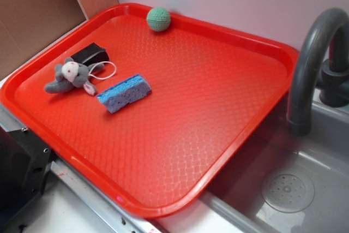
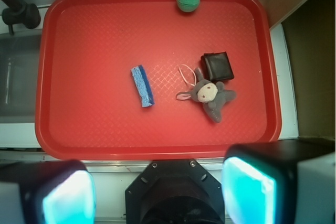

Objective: Grab the gray animal.

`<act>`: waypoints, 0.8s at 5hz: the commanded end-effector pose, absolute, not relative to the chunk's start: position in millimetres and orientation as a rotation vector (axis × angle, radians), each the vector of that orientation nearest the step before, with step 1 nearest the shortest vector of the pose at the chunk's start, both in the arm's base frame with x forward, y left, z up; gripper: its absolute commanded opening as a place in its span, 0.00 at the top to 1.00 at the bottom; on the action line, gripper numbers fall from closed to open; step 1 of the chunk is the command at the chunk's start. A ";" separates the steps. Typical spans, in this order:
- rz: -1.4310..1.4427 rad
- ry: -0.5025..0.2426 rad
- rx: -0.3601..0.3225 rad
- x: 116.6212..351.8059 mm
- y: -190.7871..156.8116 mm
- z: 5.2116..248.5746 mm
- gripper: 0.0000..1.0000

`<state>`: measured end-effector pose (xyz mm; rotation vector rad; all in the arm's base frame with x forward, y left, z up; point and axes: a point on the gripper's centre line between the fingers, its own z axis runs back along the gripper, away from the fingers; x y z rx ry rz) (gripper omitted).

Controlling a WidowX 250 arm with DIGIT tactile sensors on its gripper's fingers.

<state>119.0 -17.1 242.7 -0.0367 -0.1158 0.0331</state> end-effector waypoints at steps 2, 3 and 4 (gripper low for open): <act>-0.130 -0.149 -0.029 125.9 -3.8 216.9 0.00; -0.235 -0.123 -0.018 146.3 15.8 185.7 0.00; -0.331 -0.130 0.025 163.0 30.3 158.7 0.00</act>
